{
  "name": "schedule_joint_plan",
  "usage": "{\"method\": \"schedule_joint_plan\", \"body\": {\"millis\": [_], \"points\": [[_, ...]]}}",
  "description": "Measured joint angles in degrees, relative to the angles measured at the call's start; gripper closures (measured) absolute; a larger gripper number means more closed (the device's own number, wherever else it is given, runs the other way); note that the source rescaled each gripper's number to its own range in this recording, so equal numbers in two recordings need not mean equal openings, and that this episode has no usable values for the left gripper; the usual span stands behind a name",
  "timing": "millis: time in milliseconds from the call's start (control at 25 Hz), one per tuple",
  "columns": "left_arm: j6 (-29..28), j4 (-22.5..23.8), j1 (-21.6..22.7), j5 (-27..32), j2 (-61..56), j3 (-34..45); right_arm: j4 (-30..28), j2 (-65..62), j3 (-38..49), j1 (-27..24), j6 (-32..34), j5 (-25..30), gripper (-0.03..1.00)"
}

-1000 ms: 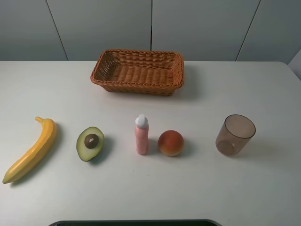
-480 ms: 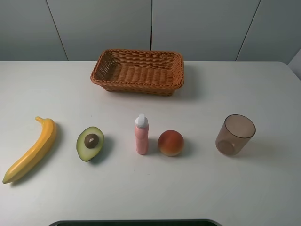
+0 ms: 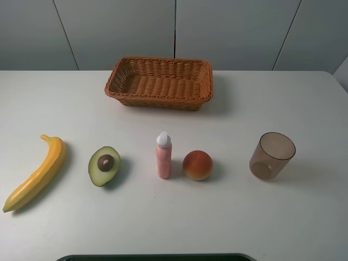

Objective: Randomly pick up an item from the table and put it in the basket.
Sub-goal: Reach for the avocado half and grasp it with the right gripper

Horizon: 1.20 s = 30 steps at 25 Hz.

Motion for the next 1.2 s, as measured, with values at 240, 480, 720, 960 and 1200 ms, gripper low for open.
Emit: {"method": "schedule_joint_plan", "body": {"millis": [240, 480, 720, 960, 1200], "points": [[0.0, 0.0, 0.0, 0.0, 0.0, 0.0, 0.04, 12.96, -4.28, 10.8, 1.67, -2.67, -0.03], [0.11, 0.0, 0.0, 0.0, 0.0, 0.0, -15.2, 21.21, -4.31, 32.13, 17.64, -10.27, -0.03], [0.11, 0.0, 0.0, 0.0, 0.0, 0.0, -20.55, 32.79, -4.68, 46.8, 27.81, -16.89, -0.03], [0.11, 0.0, 0.0, 0.0, 0.0, 0.0, -20.43, 46.85, -9.73, 54.79, 31.44, -18.95, -0.03], [0.11, 0.0, 0.0, 0.0, 0.0, 0.0, -17.93, 56.78, -18.51, 59.93, 33.25, -18.59, -0.03]]}}
